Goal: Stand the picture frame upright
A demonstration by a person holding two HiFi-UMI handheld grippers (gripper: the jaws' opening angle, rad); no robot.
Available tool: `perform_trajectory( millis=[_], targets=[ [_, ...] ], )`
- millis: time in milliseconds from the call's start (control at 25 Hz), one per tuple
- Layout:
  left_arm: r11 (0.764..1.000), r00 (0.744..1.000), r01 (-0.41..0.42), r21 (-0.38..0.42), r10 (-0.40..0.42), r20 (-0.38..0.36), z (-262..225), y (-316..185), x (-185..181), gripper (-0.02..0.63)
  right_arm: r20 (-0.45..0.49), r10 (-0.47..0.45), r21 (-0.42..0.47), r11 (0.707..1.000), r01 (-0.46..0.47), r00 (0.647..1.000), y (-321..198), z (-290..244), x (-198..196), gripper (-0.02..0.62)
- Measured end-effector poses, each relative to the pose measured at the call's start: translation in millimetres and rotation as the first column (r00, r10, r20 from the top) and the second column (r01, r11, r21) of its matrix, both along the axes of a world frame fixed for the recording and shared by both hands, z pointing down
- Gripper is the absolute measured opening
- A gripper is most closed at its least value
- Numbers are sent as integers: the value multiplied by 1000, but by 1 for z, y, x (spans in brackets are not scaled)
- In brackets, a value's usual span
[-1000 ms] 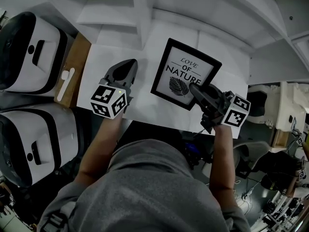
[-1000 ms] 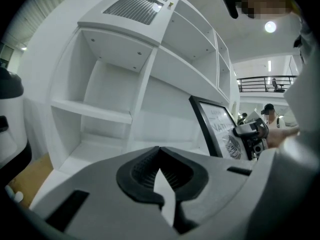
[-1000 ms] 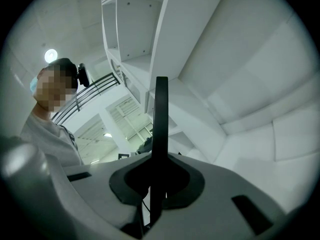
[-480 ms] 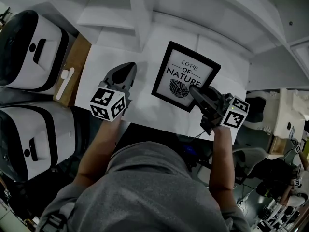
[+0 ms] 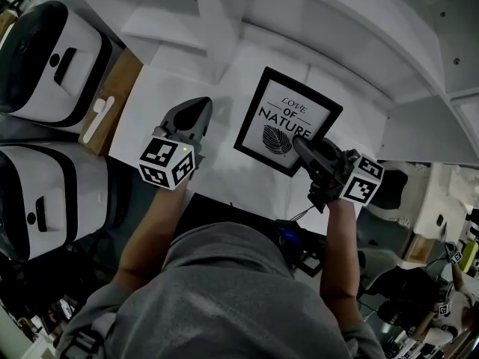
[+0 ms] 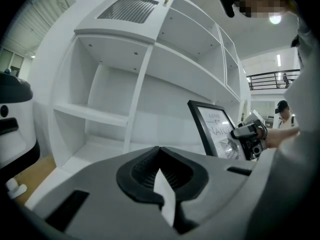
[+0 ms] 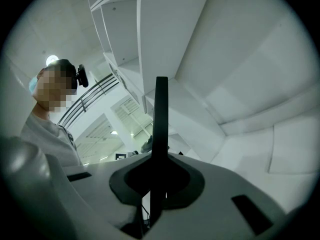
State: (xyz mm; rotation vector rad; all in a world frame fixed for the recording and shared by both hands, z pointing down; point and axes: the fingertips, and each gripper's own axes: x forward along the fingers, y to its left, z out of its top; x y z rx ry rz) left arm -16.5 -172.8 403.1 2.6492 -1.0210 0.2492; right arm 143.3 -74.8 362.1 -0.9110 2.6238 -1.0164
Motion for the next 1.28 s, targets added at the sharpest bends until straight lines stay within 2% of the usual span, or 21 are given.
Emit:
perform_trajectory(
  millis=[320, 520, 640, 800, 880, 1280],
  targets=[
    [999, 999, 40, 20, -40, -13, -5, 5, 0, 8, 8, -23, 19, 1000, 23, 1000, -2, 2, 3, 40],
    [999, 999, 39, 32, -40, 7, -9, 9, -11, 8, 14, -9, 18, 1000, 9, 1000, 0, 3, 3, 40],
    [999, 999, 33, 31, -33, -1, -11, 8, -21, 8, 7, 28, 4, 1000, -28, 1000, 2, 3, 2, 40],
    [999, 999, -13, -30, 12, -37, 2, -1, -23, 8, -21, 114, -61, 991, -115, 993, 2, 7, 1, 40],
    [999, 998, -27, -35, 25, -49, 0, -2, -22, 8, -31, 135, -68, 988, -136, 990, 4, 5, 0, 40],
    [1000, 999, -16, -5, 16, -52, -16, 3, -25, 8, -62, 109, -9, 994, -109, 992, 4, -6, -4, 40]
  ],
)
